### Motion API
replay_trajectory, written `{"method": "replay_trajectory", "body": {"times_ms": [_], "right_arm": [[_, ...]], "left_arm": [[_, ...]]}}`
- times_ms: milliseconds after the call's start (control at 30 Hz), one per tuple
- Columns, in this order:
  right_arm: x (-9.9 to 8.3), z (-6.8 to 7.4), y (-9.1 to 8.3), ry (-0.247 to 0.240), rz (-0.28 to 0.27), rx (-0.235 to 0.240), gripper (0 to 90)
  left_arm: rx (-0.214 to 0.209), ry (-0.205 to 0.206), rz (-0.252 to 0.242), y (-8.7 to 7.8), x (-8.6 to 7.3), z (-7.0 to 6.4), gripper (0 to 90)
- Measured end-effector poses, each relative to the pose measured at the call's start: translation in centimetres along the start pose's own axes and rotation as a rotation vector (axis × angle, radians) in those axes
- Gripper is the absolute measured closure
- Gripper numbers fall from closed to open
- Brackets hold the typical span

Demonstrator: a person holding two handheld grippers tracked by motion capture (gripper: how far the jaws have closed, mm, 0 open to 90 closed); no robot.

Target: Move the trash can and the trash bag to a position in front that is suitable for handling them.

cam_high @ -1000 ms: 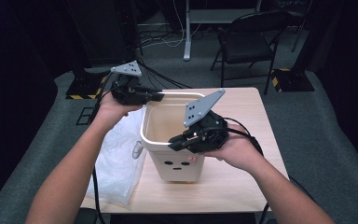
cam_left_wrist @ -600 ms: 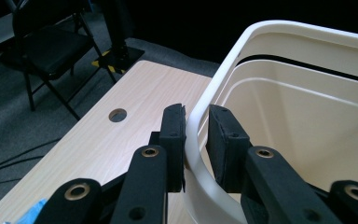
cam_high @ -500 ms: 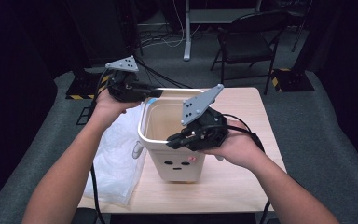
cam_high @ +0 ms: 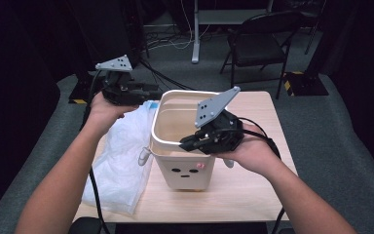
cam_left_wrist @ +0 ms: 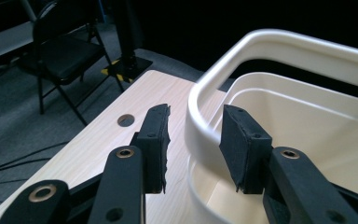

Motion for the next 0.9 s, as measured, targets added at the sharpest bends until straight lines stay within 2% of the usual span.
{"method": "replay_trajectory", "body": {"times_ms": [233,267,367,667,900], "right_arm": [[-1.0,-1.3,-0.7,0.039,-0.009,-0.039,84.6],[-1.5,-2.0,-1.0,0.054,-0.002,-0.072,84.6],[-2.0,-2.8,-1.3,0.072,-0.008,-0.097,84.6],[-3.4,-4.8,-2.4,0.126,-0.011,-0.164,84.6],[-4.3,-6.1,-3.5,0.154,-0.014,-0.242,84.6]], "left_arm": [[0.022,0.004,0.01,-1.7,-1.1,-0.1,61.1],[0.021,-0.001,0.016,-2.1,-1.6,-0.2,61.1],[0.027,0.002,0.014,-2.5,-2.4,-0.5,61.3],[0.023,0.001,0.02,-2.9,-4.4,-1.2,61.2],[0.016,-0.004,0.023,-3.0,-5.8,-1.7,60.7]]}}
Point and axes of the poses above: each handheld gripper's, and its own axes: y roughly forward along the jaws, x roughly out of its top, z roughly to its left, the point moved 5 cm from there along y, roughly forward along the jaws, and after that the axes turned 5 degrees about z, right-handed, at the moved point
